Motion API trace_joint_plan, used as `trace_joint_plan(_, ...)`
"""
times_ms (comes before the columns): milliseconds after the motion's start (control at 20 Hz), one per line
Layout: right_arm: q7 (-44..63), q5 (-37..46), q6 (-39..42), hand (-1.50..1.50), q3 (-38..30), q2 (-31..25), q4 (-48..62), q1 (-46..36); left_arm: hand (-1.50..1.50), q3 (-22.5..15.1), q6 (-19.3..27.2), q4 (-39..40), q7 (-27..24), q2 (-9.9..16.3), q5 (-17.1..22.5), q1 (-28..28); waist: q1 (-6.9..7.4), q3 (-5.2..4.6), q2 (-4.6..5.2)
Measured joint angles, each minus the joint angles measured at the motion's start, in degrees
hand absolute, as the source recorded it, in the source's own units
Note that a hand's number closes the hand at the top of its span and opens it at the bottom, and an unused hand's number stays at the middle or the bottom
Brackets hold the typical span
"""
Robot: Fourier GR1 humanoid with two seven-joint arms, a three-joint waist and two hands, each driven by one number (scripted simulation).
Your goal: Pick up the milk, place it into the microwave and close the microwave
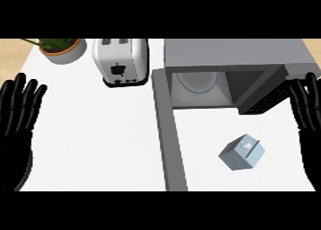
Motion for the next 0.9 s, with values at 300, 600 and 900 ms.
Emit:
trace_joint_plan(300,3.81,14.51,-15.14,-1.5,5.4,4.24,-2.97,-0.13,-1.5,2.46,1.94,0.9,0.48,-0.57,0.13,-1.41,1.3,-0.09,-1.02)
trace_joint_plan(600,16.97,30.43,-30.49,-1.5,17.61,5.29,-2.68,-3.09,-1.5,5.14,3.96,-0.79,3.68,-2.21,2.85,2.22,2.19,-0.12,-1.31)
trace_joint_plan(900,29.51,45.44,-38.7,-1.5,27.31,5.54,-2.46,-4.42,-1.5,7.77,1.01,-6.94,4.2,-1.93,7.6,10.69,2.23,-0.09,-1.43)
